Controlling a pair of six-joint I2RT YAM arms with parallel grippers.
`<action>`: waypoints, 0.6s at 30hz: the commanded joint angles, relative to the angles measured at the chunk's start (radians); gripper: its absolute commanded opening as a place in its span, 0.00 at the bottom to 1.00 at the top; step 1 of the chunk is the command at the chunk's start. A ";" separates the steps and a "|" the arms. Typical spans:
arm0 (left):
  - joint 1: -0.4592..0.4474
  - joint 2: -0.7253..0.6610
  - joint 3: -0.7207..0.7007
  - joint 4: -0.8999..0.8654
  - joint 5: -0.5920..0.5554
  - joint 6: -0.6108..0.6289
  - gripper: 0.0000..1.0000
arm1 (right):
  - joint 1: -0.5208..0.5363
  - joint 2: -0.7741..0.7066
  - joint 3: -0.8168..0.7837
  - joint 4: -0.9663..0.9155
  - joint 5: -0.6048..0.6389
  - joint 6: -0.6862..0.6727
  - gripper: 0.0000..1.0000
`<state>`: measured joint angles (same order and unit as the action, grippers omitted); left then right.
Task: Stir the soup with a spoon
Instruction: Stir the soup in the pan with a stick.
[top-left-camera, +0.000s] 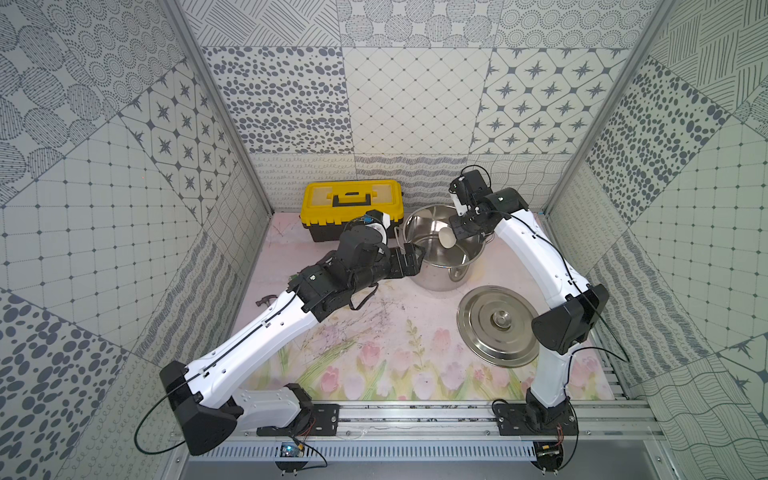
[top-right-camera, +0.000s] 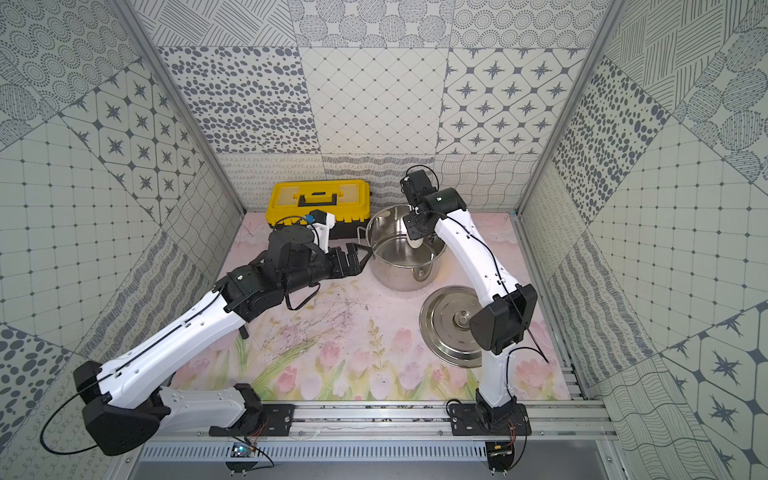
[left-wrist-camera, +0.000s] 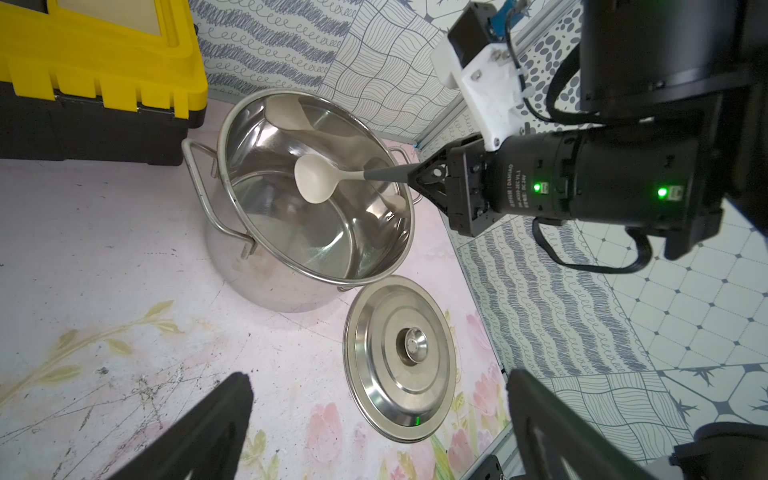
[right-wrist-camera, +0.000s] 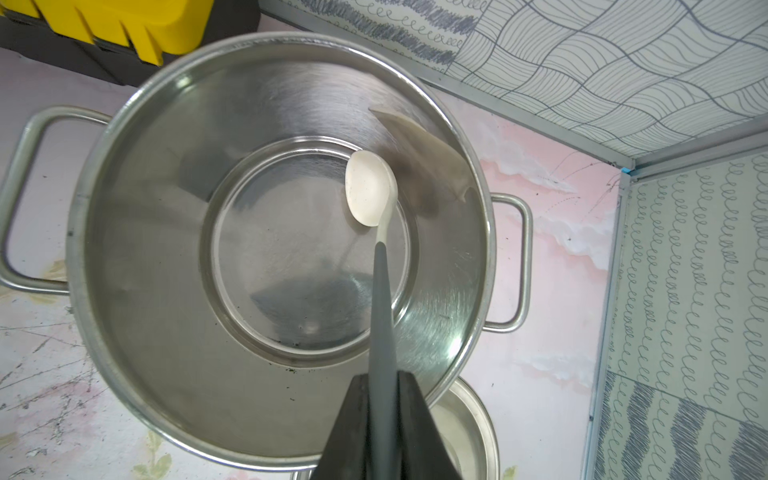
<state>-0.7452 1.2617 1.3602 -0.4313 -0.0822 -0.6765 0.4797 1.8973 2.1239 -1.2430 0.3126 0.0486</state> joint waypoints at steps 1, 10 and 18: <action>-0.001 0.013 0.013 0.036 -0.001 0.025 1.00 | 0.002 -0.078 -0.046 0.027 0.018 -0.007 0.00; -0.002 0.022 0.018 0.043 -0.036 0.031 0.99 | 0.009 -0.203 -0.220 0.027 -0.036 0.032 0.00; -0.003 0.025 0.017 0.047 -0.044 0.043 1.00 | 0.063 -0.244 -0.281 0.027 -0.040 0.065 0.00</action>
<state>-0.7452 1.2823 1.3602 -0.4274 -0.1078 -0.6693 0.5243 1.6848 1.8561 -1.2484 0.2768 0.0845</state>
